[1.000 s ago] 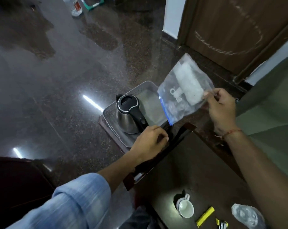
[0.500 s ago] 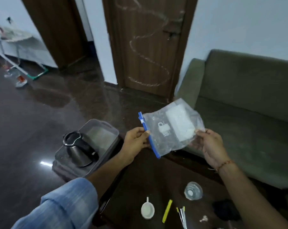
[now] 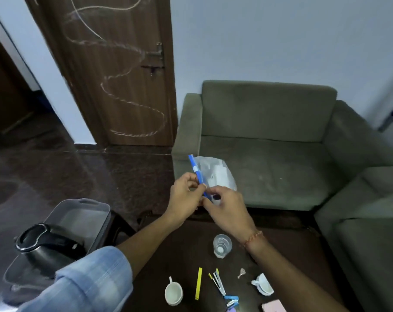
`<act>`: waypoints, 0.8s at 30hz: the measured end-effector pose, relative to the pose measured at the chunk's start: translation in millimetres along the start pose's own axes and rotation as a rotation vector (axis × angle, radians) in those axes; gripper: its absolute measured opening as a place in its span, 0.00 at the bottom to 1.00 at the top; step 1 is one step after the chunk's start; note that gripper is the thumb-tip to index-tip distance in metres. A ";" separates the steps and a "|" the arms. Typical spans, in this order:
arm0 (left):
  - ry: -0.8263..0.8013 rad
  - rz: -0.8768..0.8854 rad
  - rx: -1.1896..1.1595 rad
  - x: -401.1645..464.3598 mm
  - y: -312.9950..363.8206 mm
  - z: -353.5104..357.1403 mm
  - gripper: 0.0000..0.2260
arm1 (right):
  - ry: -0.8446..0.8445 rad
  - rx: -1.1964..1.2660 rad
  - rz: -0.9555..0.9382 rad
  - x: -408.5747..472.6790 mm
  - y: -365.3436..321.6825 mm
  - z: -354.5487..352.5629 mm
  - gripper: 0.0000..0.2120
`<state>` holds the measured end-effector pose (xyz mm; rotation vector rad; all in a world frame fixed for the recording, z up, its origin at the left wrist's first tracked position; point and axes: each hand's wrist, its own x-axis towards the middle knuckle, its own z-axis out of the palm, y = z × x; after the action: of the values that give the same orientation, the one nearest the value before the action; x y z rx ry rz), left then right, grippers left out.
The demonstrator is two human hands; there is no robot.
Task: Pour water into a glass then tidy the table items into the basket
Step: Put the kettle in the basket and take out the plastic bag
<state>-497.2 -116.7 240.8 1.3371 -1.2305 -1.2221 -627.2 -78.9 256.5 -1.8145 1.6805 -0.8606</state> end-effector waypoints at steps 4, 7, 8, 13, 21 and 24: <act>-0.174 -0.019 -0.167 -10.3 9.4 -4.2 0.09 | 0.113 0.081 0.136 -1.0 -5.2 -7.6 0.04; -0.202 -0.032 -0.177 -12.0 10.3 -9.2 0.06 | 0.142 0.164 0.210 -1.7 -9.0 -8.1 0.03; -0.194 -0.043 -0.187 -11.5 10.2 -10.2 0.06 | 0.151 0.185 0.224 -2.1 -11.1 -8.1 0.02; -0.237 -0.072 -0.180 -7.3 10.8 -15.4 0.06 | 0.171 0.345 0.278 -2.9 -15.4 -6.6 0.03; -0.223 -0.165 -0.219 -1.3 11.8 -14.4 0.10 | 0.208 0.581 0.446 3.4 -11.4 -3.0 0.10; -0.150 -0.194 -0.254 6.0 7.3 -13.4 0.05 | 0.294 0.572 0.505 7.8 -0.9 -6.9 0.08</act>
<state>-484.5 -123.2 248.8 1.2140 -1.0227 -1.5846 -631.5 -86.2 262.6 -0.8672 1.7148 -1.2478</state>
